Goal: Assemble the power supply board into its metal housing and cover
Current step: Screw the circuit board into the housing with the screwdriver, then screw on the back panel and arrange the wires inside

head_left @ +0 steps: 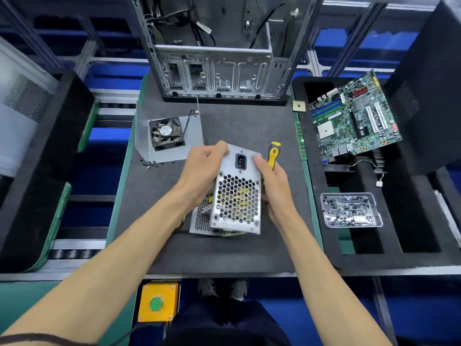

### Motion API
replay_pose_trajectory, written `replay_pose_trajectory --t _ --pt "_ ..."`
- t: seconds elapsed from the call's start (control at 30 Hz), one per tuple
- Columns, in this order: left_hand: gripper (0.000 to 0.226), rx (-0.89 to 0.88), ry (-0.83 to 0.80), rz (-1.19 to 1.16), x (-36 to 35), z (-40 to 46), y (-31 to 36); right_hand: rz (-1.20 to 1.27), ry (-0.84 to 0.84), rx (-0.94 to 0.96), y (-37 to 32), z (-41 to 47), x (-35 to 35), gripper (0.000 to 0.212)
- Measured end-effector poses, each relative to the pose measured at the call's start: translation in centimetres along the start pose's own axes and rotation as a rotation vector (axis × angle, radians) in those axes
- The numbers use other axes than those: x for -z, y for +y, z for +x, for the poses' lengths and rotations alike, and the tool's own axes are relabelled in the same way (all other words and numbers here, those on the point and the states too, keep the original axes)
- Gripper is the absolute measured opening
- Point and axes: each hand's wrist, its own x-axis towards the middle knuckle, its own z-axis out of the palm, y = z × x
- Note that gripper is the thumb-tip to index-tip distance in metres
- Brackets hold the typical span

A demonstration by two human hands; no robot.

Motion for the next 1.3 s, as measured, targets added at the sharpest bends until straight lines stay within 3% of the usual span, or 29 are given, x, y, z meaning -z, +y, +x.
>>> replay_pose_trajectory --t 0.37,0.5,0.93,1.07,1.2,1.3 --pt "0.022 0.161 -0.004 -0.193 1.0 0.0 -0.7 -0.181 0.032 0.145 -1.5 0.5 -1.0 0.034" --pt "0.031 0.073 -0.066 -0.163 1.7 -0.2 -0.6 -0.333 0.048 0.215 -2.5 0.7 -1.1 0.033" --pt "0.026 -0.057 -0.083 0.017 1.1 -0.1 0.2 -0.465 0.182 0.315 -4.7 0.6 -1.3 0.037" --pt "0.038 -0.074 -0.031 0.016 1.7 0.4 -0.1 -0.309 0.225 0.301 -6.7 0.1 -1.1 0.038" --pt "0.031 -0.1 0.067 -0.041 2.9 0.8 -0.6 0.04 0.157 0.233 -9.6 -0.5 -1.7 0.034" --pt "0.027 -0.115 0.155 -0.031 4.4 1.1 -0.8 0.104 0.056 0.216 -10.8 -0.6 -3.2 0.05"
